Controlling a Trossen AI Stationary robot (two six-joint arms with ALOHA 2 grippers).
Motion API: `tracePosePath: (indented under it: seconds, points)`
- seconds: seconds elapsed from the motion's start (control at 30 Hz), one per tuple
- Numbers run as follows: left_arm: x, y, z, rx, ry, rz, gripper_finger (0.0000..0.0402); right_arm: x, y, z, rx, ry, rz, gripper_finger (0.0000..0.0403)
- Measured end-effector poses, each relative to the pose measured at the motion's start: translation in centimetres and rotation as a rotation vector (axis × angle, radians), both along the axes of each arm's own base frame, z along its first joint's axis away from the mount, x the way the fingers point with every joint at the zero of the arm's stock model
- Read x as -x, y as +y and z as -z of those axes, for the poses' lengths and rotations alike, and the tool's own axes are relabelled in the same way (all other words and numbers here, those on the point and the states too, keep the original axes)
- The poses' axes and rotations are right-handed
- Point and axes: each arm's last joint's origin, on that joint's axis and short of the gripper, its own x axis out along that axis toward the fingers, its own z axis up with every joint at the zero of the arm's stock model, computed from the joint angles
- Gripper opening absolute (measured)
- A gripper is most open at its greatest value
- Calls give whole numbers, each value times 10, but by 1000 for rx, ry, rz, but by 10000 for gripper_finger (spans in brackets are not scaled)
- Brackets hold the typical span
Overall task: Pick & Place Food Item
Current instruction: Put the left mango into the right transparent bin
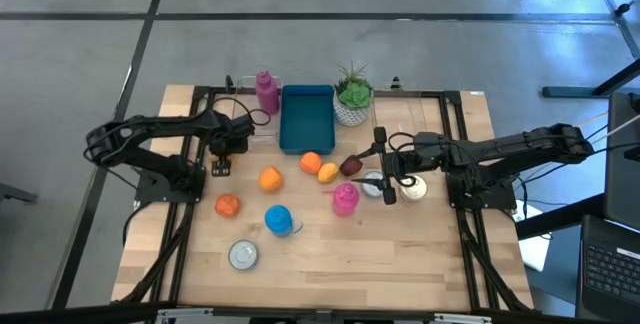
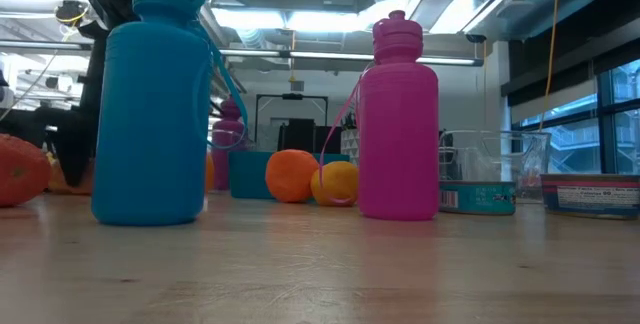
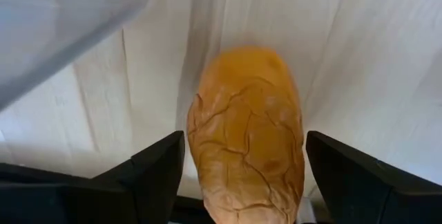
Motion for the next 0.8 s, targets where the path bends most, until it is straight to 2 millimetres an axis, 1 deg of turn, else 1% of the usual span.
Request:
tracePosePath:
  seconds: [0.13,0.23,0.33,0.5,0.57,0.6,0.8]
  points:
    - [0,0,0,-1,5,0,279,0,0,0,0,0,0,242]
    - [-1,1,-3,1,9,-10,254,0,0,0,0,0,0,242]
    - [-4,3,-11,11,-18,-36,217,0,0,0,1,0,0,242]
    - [-10,5,-21,39,-68,-57,144,0,0,0,3,0,0,242]
    - [-10,5,-24,42,-71,-61,122,0,0,0,4,-1,-1,242]
    - [-10,5,-24,44,-70,-65,117,0,0,0,4,-1,-1,242]
    - [-9,3,-25,85,-69,-70,117,0,0,0,4,-1,-1,242]
